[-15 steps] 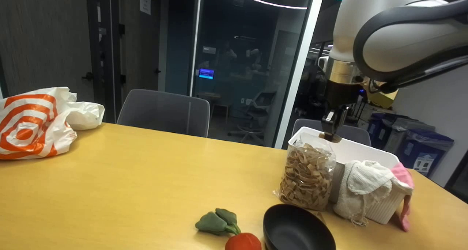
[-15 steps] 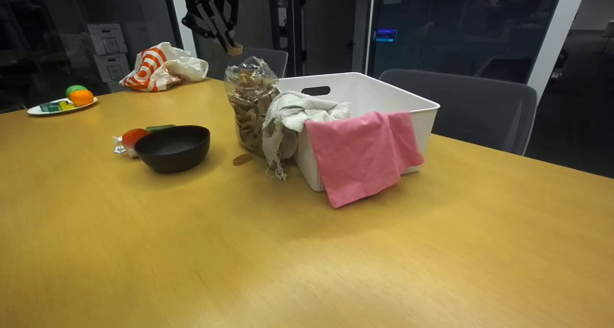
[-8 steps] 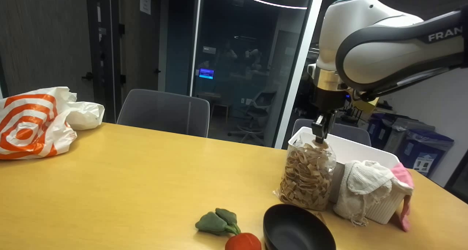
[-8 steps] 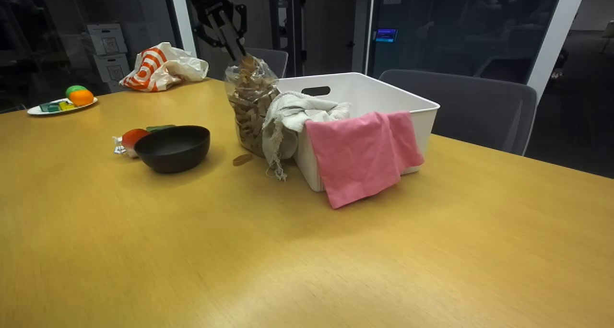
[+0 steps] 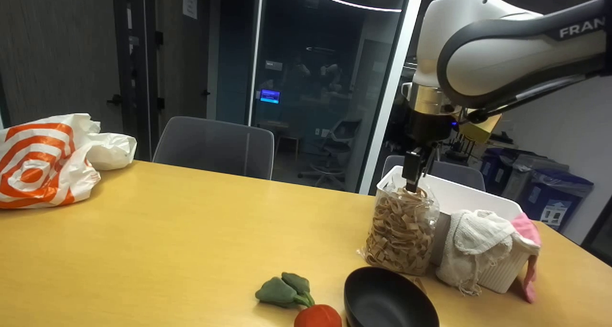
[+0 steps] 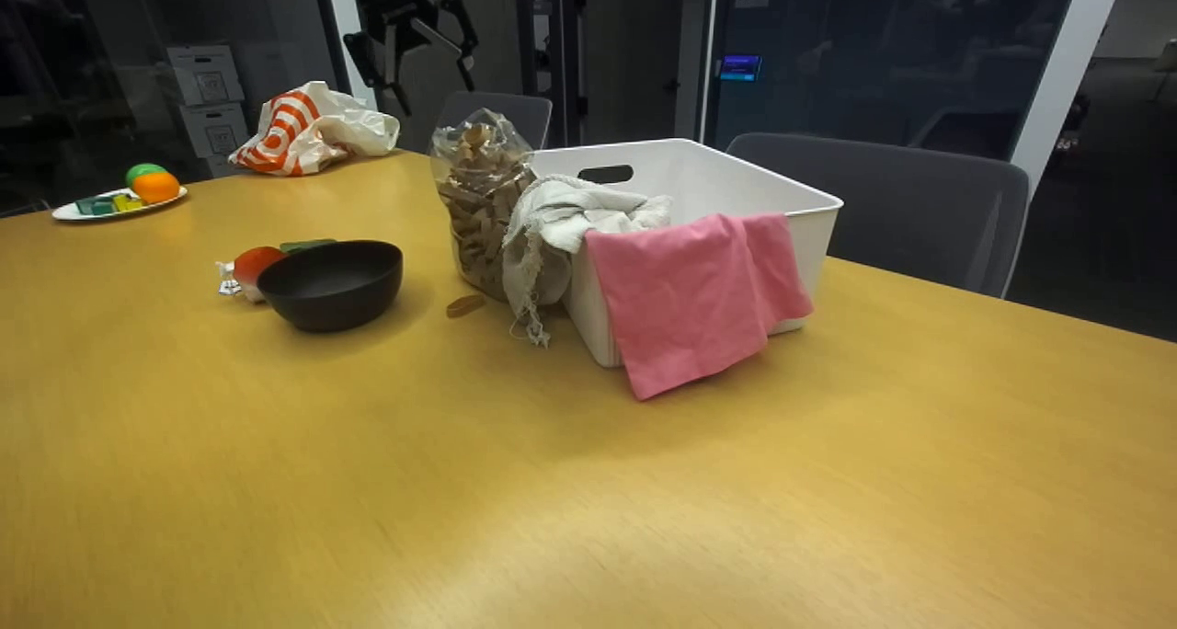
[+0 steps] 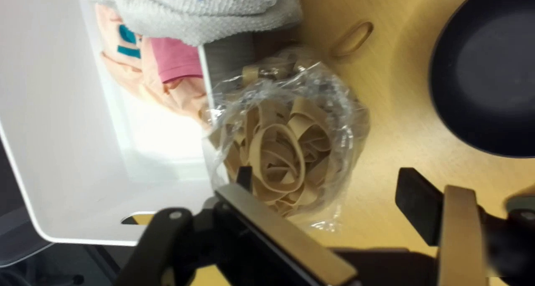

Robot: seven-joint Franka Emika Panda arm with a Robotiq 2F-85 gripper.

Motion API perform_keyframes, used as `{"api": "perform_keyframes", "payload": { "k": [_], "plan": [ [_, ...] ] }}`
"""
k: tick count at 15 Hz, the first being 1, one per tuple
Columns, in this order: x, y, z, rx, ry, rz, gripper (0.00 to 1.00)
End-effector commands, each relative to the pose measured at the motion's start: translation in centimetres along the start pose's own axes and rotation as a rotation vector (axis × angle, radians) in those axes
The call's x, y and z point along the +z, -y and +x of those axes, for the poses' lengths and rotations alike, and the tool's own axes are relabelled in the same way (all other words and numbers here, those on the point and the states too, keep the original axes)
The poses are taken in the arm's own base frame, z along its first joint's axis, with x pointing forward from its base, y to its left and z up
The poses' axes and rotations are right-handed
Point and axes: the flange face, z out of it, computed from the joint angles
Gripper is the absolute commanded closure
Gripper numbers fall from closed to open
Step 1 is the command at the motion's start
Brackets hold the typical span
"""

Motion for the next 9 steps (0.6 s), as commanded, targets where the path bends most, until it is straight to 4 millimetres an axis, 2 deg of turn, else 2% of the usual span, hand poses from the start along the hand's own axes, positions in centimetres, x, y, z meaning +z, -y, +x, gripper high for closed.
{"api": "perform_keyframes", "payload": {
  "k": [1,4,6,9],
  "plan": [
    [-1.3,1.6,-1.0,-0.016,0.099,0.158,0.00],
    [-1.3,4.8,-1.8,-0.067,0.155,0.288,0.00],
    [-0.6,7.6,-1.3,-0.132,0.122,0.376,0.00],
    [-0.1,13.4,-0.3,-0.257,0.074,0.465,0.00]
  ]
}}
